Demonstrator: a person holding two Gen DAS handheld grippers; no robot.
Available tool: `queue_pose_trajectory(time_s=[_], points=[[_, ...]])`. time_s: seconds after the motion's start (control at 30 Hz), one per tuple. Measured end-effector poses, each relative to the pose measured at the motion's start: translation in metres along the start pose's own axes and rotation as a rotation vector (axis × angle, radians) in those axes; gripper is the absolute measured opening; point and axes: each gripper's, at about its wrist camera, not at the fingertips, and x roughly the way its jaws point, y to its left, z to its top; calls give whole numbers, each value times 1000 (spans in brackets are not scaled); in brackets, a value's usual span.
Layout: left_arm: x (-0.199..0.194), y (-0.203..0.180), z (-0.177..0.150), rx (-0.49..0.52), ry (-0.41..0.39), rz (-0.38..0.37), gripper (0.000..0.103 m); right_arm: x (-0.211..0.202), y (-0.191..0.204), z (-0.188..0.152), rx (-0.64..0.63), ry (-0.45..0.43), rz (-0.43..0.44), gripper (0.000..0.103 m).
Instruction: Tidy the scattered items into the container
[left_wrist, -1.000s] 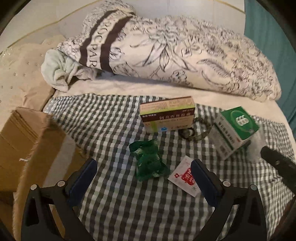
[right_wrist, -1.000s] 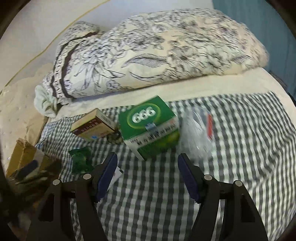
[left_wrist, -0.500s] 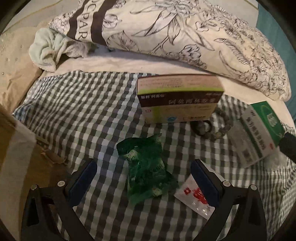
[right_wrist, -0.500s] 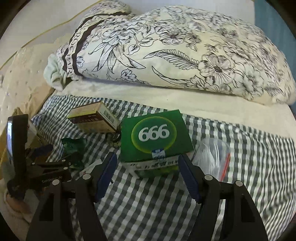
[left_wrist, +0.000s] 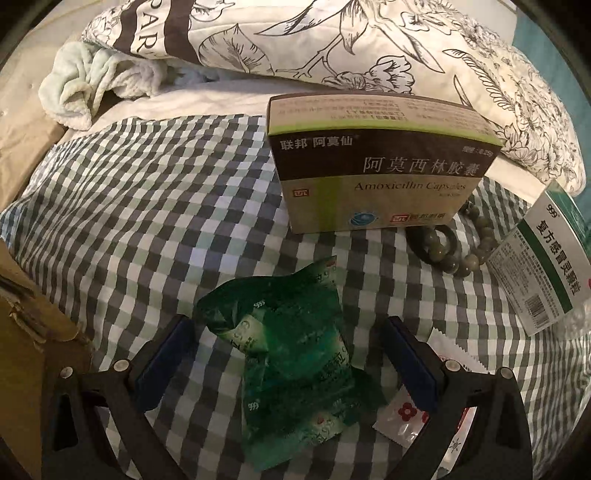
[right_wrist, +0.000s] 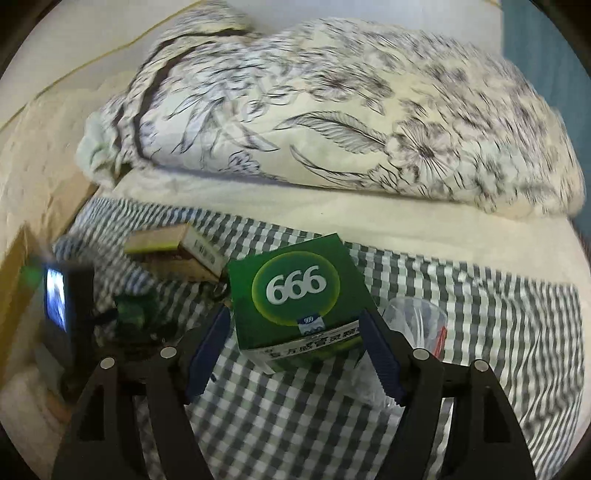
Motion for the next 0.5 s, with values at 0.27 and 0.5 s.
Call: queue_pose_trajectory(time_s=[0.27, 0.5], points=[[-16, 14, 0, -19, -38, -31, 49, 18, -21, 31, 296, 277, -51, 75], [-21, 22, -13, -27, -57, -38, 48, 44, -41, 17, 700, 319, 27, 76]])
